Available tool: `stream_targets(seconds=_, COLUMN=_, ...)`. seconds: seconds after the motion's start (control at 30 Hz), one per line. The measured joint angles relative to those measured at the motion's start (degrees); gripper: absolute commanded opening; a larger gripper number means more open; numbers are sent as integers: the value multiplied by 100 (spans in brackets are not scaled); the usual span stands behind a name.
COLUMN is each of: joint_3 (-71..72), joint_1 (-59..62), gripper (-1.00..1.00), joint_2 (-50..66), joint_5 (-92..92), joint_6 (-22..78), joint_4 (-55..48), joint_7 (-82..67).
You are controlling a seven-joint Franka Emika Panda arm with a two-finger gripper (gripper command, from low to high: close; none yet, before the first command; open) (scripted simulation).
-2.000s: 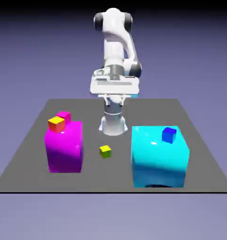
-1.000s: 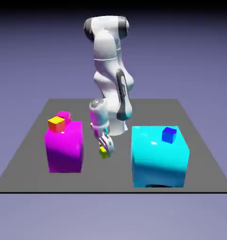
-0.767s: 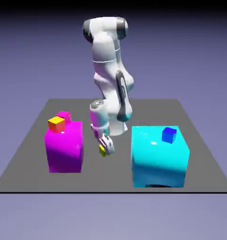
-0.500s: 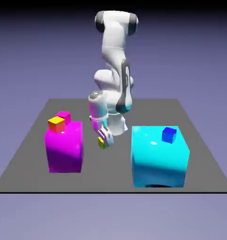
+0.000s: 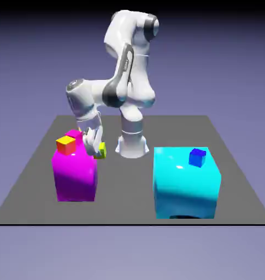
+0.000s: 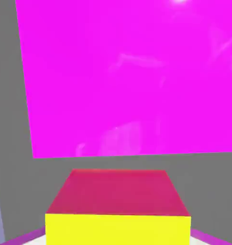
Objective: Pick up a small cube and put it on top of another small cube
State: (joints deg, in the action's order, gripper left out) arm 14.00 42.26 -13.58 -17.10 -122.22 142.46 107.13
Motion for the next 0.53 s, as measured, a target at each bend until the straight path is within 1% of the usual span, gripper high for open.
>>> stream_targets(seconds=0.2, joint_3=-615, joint_1=417, gripper=-100, joint_2=-382, joint_5=564, joint_6=781, joint_4=-789, joint_7=1498)
stream_targets(seconds=0.23, joint_3=-670, joint_1=533, gripper=-100, joint_2=-480, joint_5=632, joint_6=746, joint_4=-808, joint_7=1749)
stream_targets(seconds=0.3, joint_3=-677, joint_1=559, gripper=-100, joint_2=-502, joint_5=644, joint_6=727, joint_4=-804, joint_7=1797)
stream_targets(seconds=0.43, joint_3=-588, joint_1=501, gripper=-100, joint_2=-112, joint_5=556, joint_6=-269, joint_4=-202, joint_7=1744)
stream_targets(seconds=0.47, joint_3=-580, joint_1=495, gripper=100, joint_2=-74, joint_5=548, joint_6=-365, joint_4=-144, joint_7=1739)
stream_targets(seconds=0.53, joint_3=-580, joint_1=495, gripper=100, joint_2=-74, joint_5=552, joint_6=-359, joint_4=-144, joint_7=1741)
